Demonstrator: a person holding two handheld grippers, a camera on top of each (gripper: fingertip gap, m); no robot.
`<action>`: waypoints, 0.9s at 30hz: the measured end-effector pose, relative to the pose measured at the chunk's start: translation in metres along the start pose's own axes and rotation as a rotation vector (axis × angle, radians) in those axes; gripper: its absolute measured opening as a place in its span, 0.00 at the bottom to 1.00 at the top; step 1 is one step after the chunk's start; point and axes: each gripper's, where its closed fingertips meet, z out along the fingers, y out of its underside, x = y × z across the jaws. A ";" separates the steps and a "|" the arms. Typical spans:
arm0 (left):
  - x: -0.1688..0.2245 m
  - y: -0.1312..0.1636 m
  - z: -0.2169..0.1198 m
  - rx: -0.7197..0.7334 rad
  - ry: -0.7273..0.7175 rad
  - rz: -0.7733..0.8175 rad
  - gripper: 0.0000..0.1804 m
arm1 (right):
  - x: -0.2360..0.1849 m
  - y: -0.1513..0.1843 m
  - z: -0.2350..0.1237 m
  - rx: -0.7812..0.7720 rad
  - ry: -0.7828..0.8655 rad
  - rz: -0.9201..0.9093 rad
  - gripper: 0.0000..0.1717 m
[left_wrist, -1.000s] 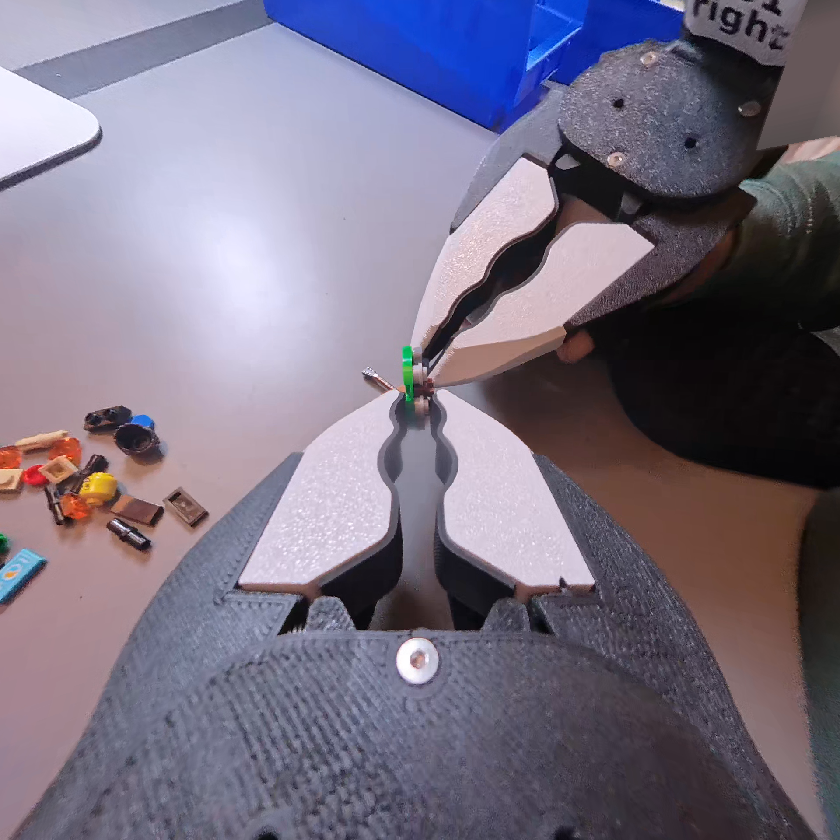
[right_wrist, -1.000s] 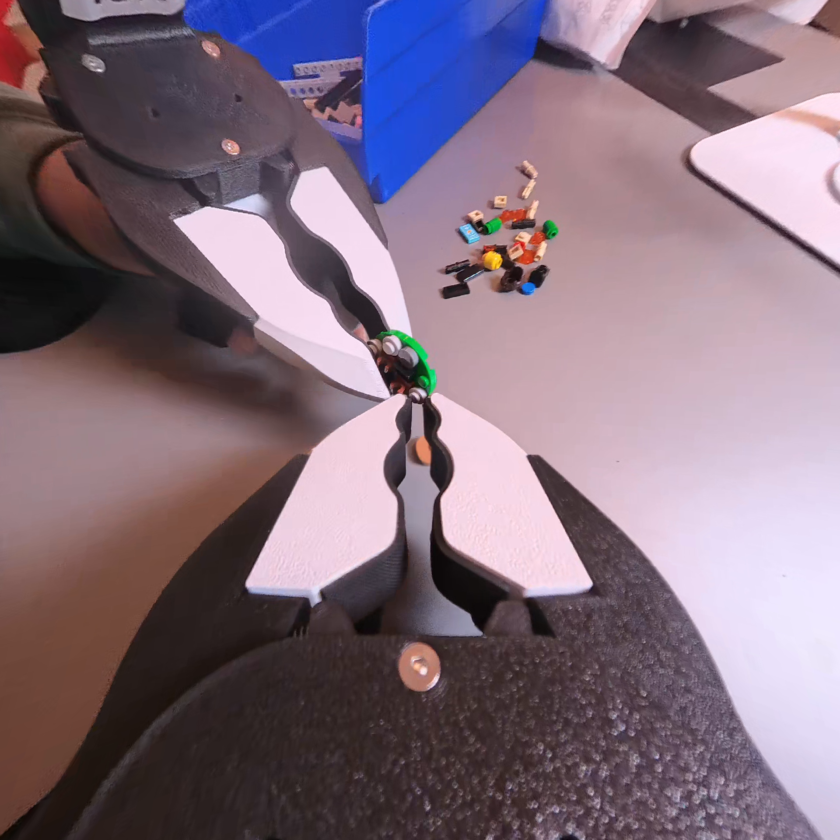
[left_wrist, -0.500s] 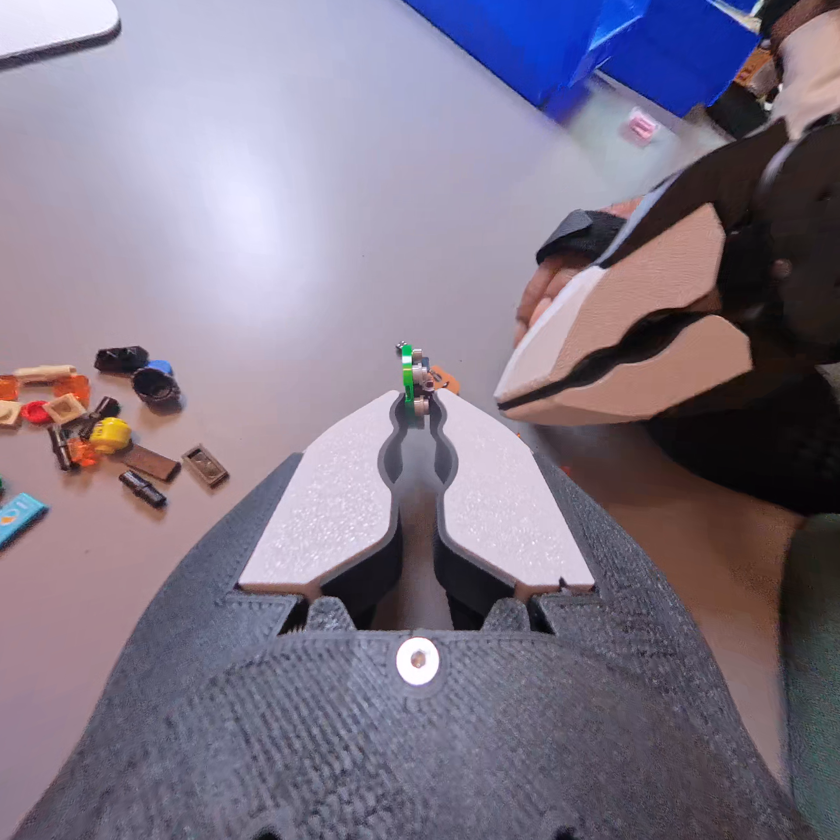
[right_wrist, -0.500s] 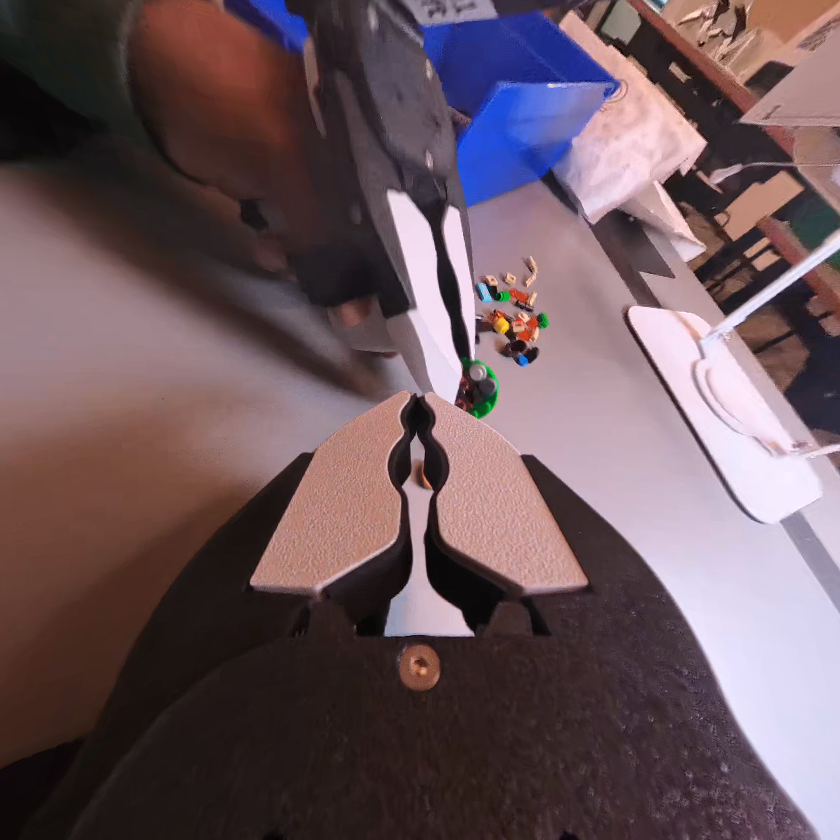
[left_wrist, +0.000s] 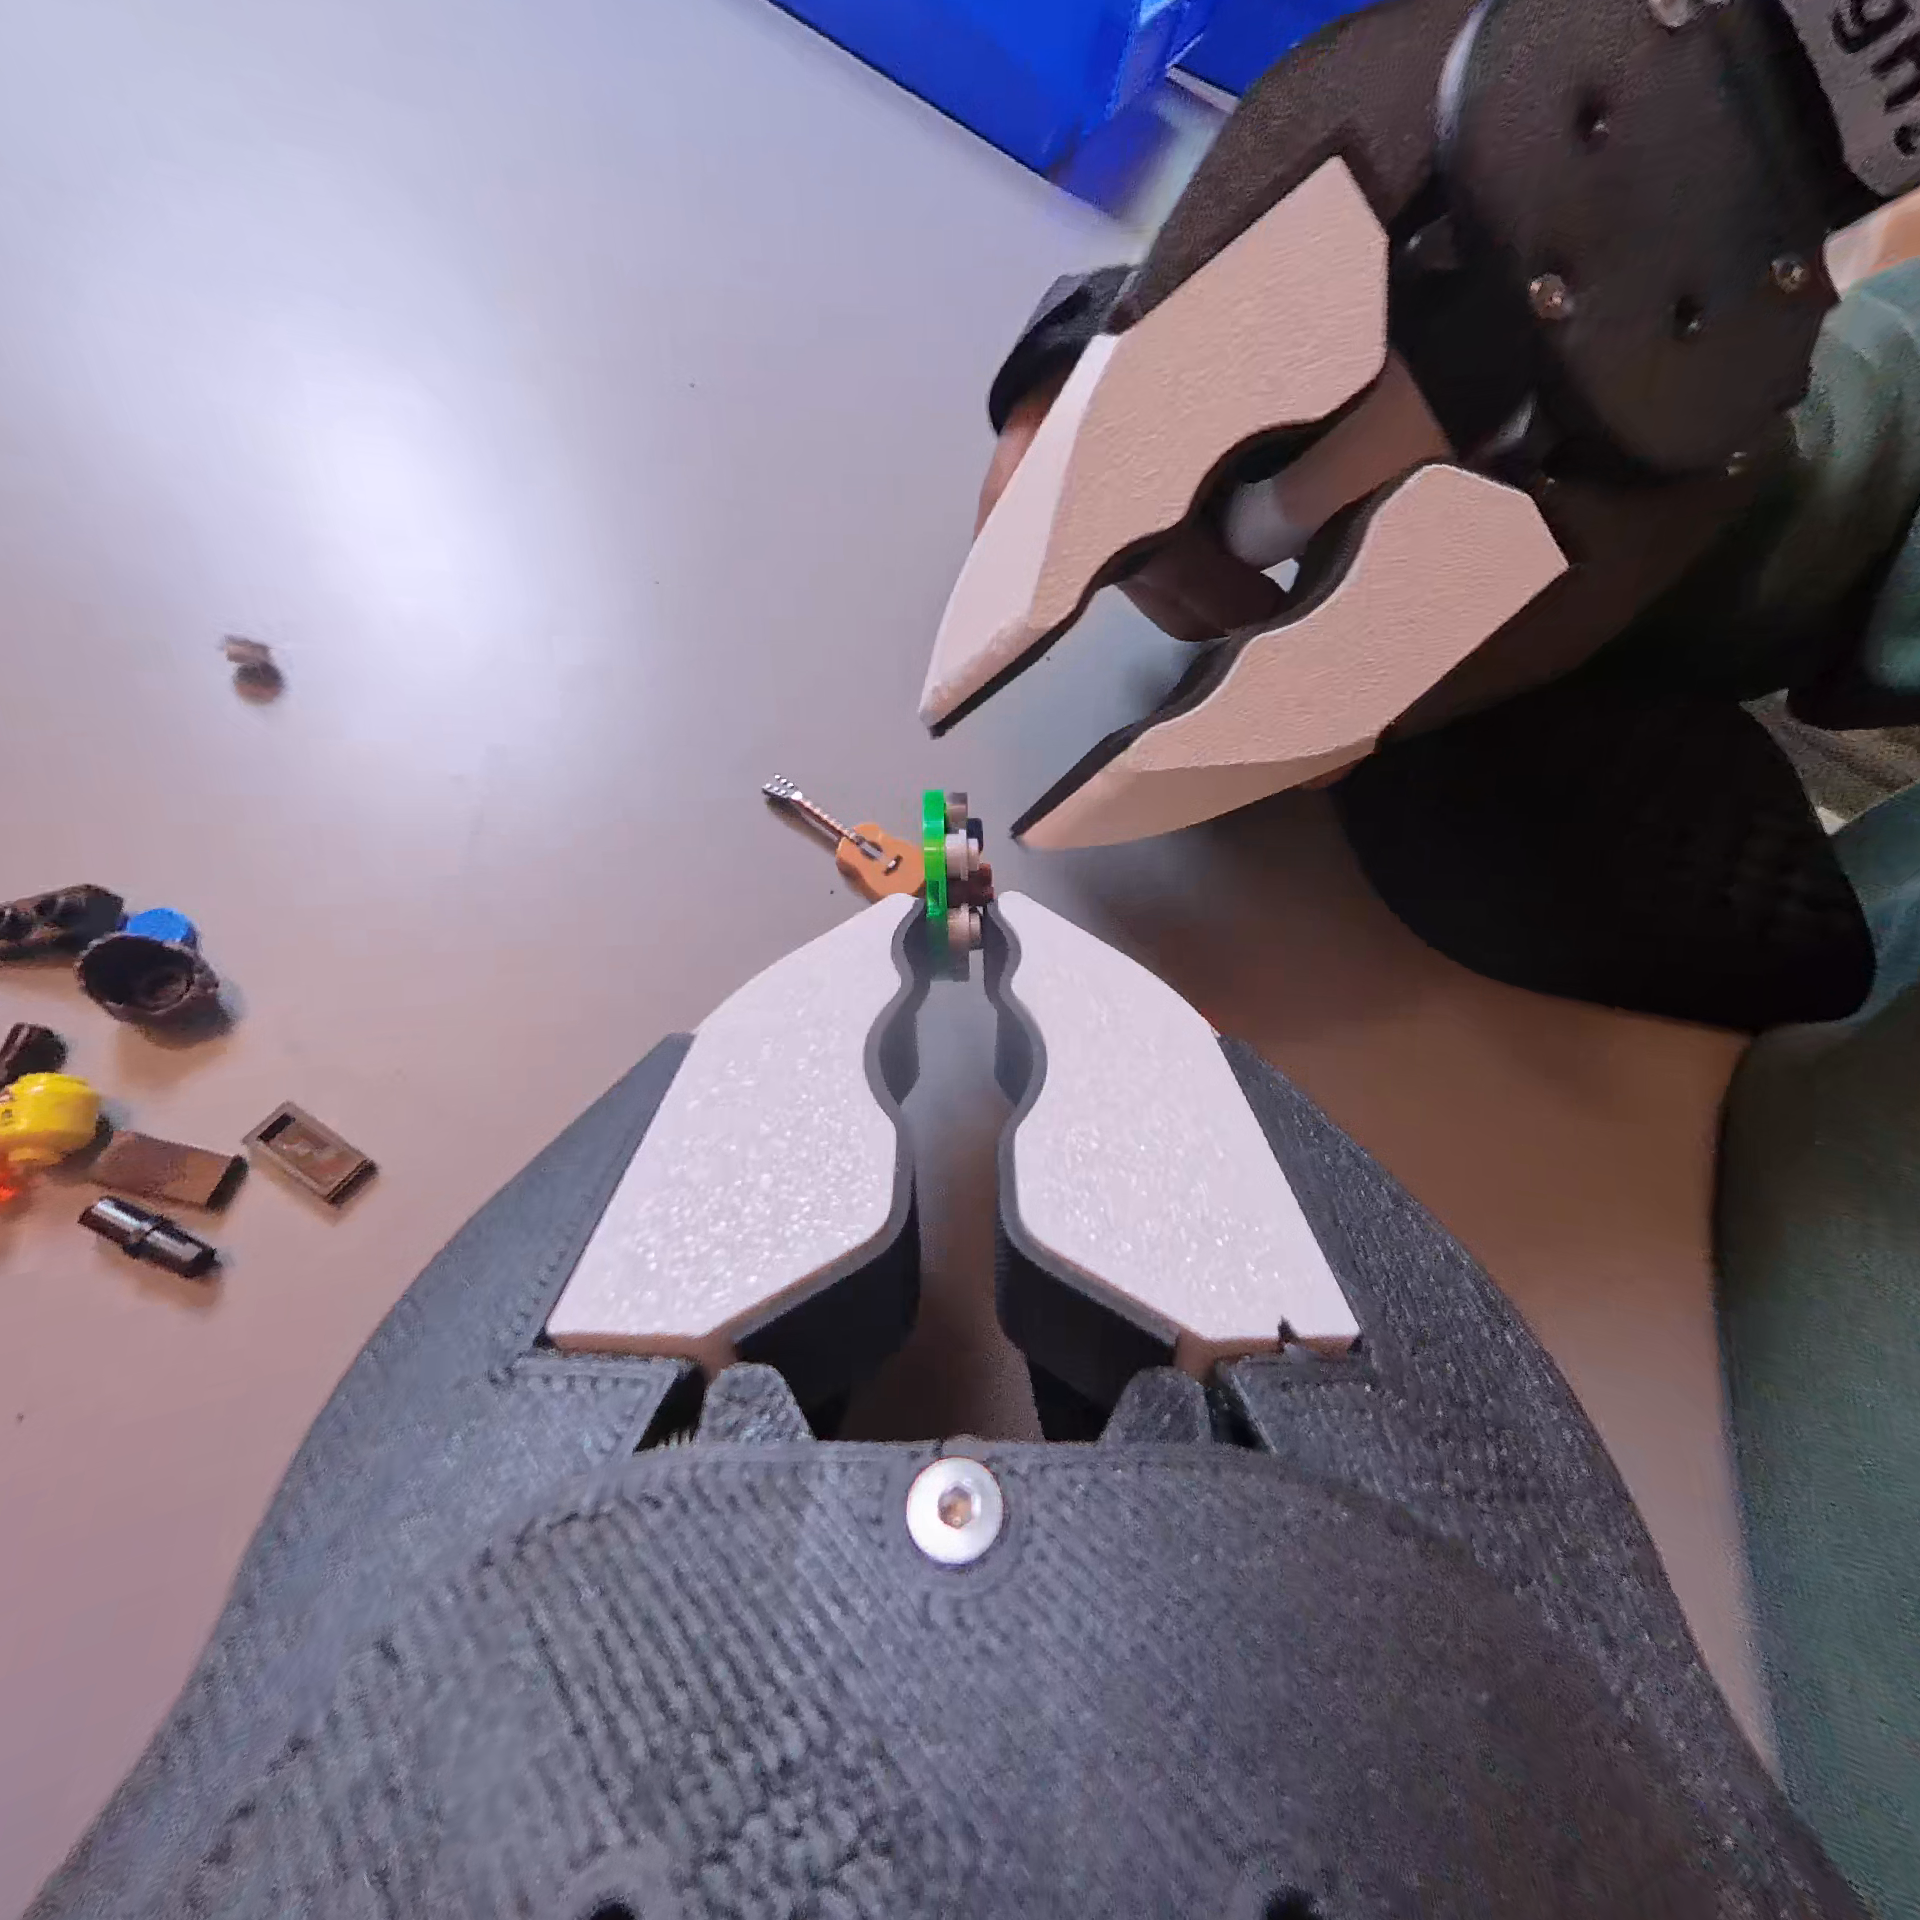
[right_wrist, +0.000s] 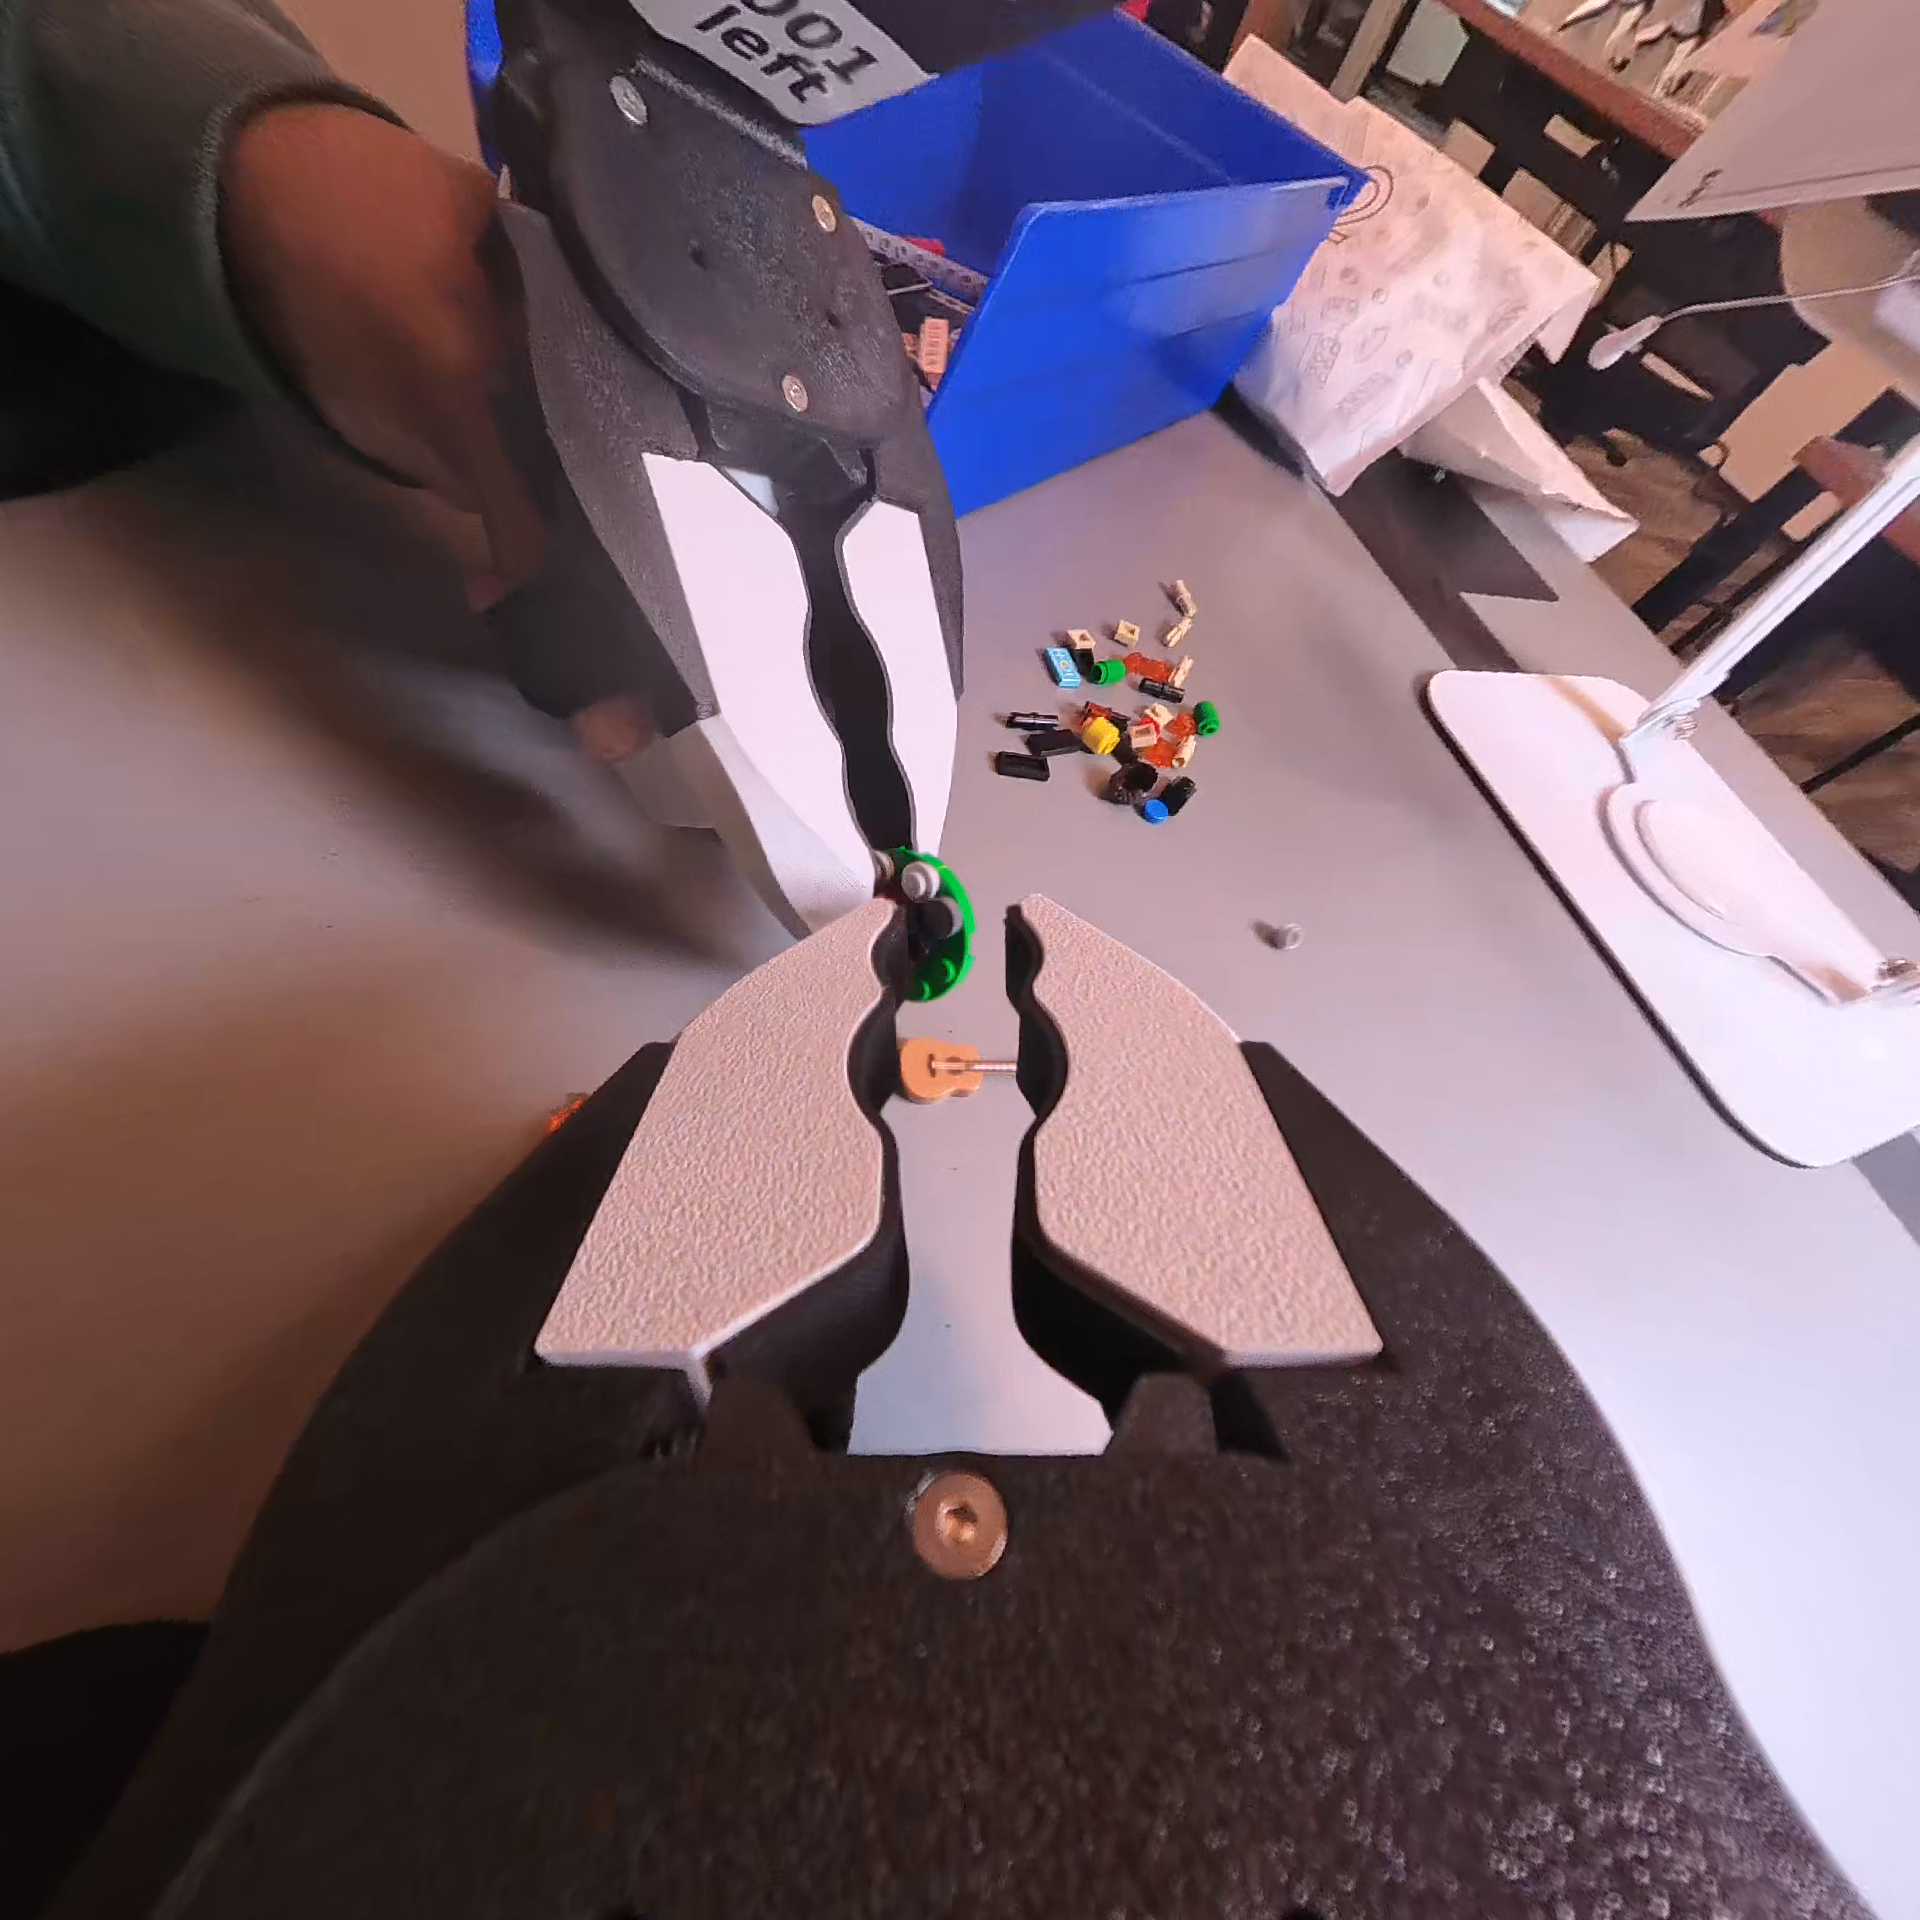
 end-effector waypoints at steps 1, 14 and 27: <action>0.002 0.000 0.000 -0.001 0.002 0.023 0.05 | -0.001 0.001 0.000 0.002 -0.019 0.015 0.10; 0.008 0.006 0.004 -0.043 -0.022 0.026 0.05 | -0.013 0.003 0.000 -0.024 -0.017 -0.156 0.00; 0.005 -0.002 0.001 -0.024 -0.035 0.058 0.05 | -0.007 0.001 -0.001 -0.014 -0.013 -0.129 0.08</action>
